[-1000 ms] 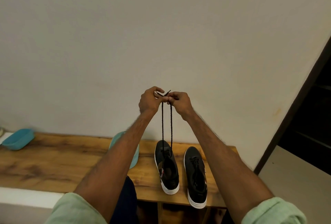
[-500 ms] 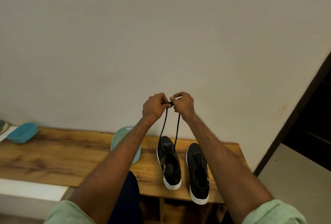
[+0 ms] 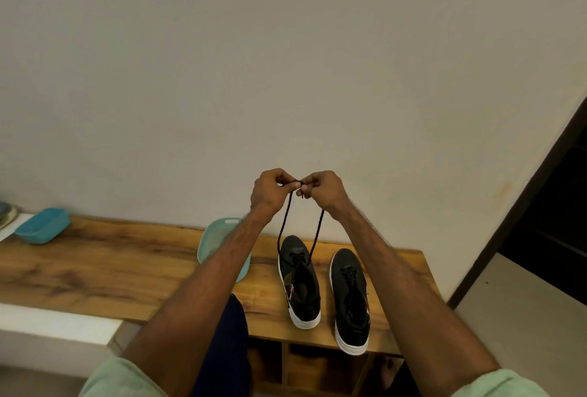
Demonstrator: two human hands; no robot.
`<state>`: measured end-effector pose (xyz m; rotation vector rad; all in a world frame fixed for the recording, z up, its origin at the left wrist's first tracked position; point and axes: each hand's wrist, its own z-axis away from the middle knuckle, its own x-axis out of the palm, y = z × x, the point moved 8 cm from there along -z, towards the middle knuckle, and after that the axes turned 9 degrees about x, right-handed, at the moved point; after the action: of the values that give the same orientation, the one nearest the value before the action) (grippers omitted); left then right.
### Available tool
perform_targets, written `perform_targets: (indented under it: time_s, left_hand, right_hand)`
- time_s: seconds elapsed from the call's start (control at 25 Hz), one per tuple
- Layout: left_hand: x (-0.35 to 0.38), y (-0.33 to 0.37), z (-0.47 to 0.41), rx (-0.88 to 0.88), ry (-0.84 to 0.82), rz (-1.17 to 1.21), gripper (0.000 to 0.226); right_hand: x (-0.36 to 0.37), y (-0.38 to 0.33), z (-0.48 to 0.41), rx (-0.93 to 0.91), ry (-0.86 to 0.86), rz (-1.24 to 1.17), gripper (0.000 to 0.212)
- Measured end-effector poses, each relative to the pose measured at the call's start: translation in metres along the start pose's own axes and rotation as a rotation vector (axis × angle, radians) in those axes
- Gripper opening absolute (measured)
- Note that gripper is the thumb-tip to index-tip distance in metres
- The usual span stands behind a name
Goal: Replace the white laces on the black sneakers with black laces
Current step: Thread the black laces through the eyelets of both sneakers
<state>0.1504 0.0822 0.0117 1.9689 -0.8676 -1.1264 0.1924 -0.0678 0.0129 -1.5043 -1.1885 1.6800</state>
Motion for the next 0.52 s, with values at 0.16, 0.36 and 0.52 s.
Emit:
perform_targets:
  time_s: [0.16, 0.36, 0.52]
  left_hand:
    - [0.002, -0.011, 0.005, -0.171, 0.054, 0.282, 0.015]
    - [0.009, -0.019, 0.012, -0.297, 0.037, 0.456, 0.016]
    - [0.017, -0.024, 0.018, -0.390, 0.067, 0.591, 0.020]
  right_hand:
    - [-0.001, -0.001, 0.004, -0.058, -0.012, -0.171, 0.020]
    - [-0.008, 0.000, 0.006, -0.099, 0.065, -0.302, 0.010]
    - [-0.010, 0.009, 0.004, -0.043, 0.155, -0.413, 0.009]
